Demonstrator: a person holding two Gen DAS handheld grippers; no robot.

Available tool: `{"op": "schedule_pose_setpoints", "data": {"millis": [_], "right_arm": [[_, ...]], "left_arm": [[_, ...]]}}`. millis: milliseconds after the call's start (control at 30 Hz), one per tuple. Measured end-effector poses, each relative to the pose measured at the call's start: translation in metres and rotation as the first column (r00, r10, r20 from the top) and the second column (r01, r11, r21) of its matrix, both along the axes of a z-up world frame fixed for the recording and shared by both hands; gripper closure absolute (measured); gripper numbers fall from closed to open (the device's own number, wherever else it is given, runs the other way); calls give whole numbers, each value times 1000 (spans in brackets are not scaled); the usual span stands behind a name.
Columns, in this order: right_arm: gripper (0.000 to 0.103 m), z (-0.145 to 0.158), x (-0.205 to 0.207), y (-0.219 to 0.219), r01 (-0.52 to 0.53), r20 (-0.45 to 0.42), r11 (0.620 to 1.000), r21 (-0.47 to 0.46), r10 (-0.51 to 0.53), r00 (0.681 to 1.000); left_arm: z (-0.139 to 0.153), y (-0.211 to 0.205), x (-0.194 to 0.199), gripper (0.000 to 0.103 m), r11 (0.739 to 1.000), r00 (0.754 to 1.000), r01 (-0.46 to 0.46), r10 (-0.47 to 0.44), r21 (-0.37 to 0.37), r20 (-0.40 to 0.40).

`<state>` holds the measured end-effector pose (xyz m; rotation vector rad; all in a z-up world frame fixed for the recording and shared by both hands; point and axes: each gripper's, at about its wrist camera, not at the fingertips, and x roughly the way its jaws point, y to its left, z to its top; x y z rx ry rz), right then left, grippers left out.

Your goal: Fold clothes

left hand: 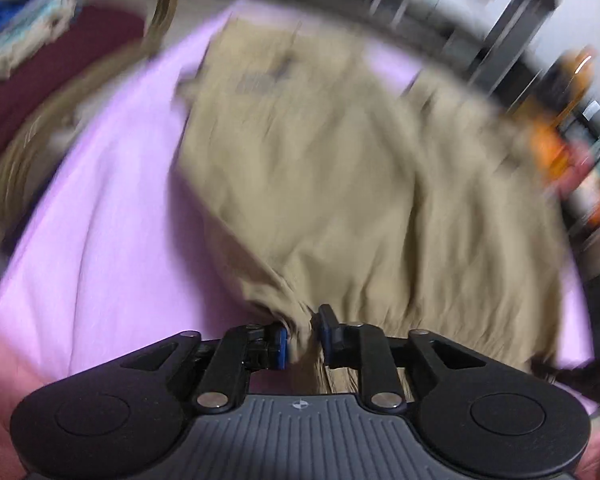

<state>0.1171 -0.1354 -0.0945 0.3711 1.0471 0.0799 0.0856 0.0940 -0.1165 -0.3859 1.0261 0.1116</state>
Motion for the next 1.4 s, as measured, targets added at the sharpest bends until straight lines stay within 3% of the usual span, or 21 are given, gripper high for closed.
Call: {"op": "schedule_pose_setpoints", "data": {"millis": [100, 233, 333, 467, 567, 667, 767, 867, 900, 967, 1000, 1033, 1067, 1167, 1233, 1300, 1367, 1400], "right_arm": [[59, 22, -11, -17, 46, 54, 998, 36, -48, 997], [58, 69, -10, -40, 73, 138, 980, 183, -99, 986], [60, 108, 2, -31, -14, 221, 968, 251, -44, 974], [68, 148, 35, -6, -145, 318, 936, 321, 38, 947], [68, 160, 72, 11, -189, 347, 905, 382, 49, 937], [66, 147, 104, 23, -208, 357, 903, 377, 66, 932], [65, 99, 129, 30, -243, 287, 901, 359, 141, 948], [67, 37, 137, 37, -310, 152, 854, 418, 271, 951], [70, 22, 141, 42, -314, 88, 854, 414, 306, 948], [71, -7, 148, 53, -325, -34, 857, 401, 368, 929], [78, -13, 152, 55, -344, -54, 868, 358, 387, 921], [92, -19, 155, 55, -356, -75, 877, 322, 398, 914], [98, -22, 159, 46, -326, -91, 888, 325, 372, 924], [103, -26, 166, -3, -144, -116, 926, 348, 195, 974], [103, -22, 162, -31, -49, -104, 945, 324, 87, 991], [102, -18, 156, -55, 44, -87, 957, 285, -20, 996], [91, -12, 147, -73, 111, -55, 946, 305, -99, 994], [76, -5, 141, -77, 116, -19, 938, 327, -116, 993]], "left_arm": [[26, 12, -20, 71, 999, 1000, -18, 18, -31, 17], [70, 22, -33, 73, 1000, 984, 20, -18, -9, 179], [98, 24, -20, 72, 997, 948, 71, -67, -1, 311], [121, 14, 14, 73, 988, 906, 143, -152, 51, 394], [127, 2, 45, 69, 963, 868, 253, -270, 97, 418], [99, -10, 70, 68, 913, 841, 395, -404, 103, 359], [55, -21, 86, 75, 885, 847, 453, -464, 104, 260], [21, -27, 99, 82, 887, 869, 449, -462, 109, 175], [10, -28, 103, 81, 887, 875, 448, -461, 111, 146], [-7, -31, 112, 80, 888, 894, 409, -436, 207, 102], [-12, -29, 114, 79, 889, 905, 380, -414, 256, 94], [-14, -27, 116, 79, 887, 916, 347, -390, 303, 90], [-15, -23, 117, 79, 885, 927, 317, -365, 342, 85], [-16, -4, 114, 79, 878, 964, 205, -258, 432, 67], [-11, 18, 112, 79, 888, 984, 115, -163, 446, 70], [-2, 43, 106, 78, 915, 994, 9, -52, 404, 95], [9, 69, 99, 77, 941, 990, -93, 54, 327, 129], [14, 81, 97, 63, 955, 986, -128, 92, 269, 141]]}}
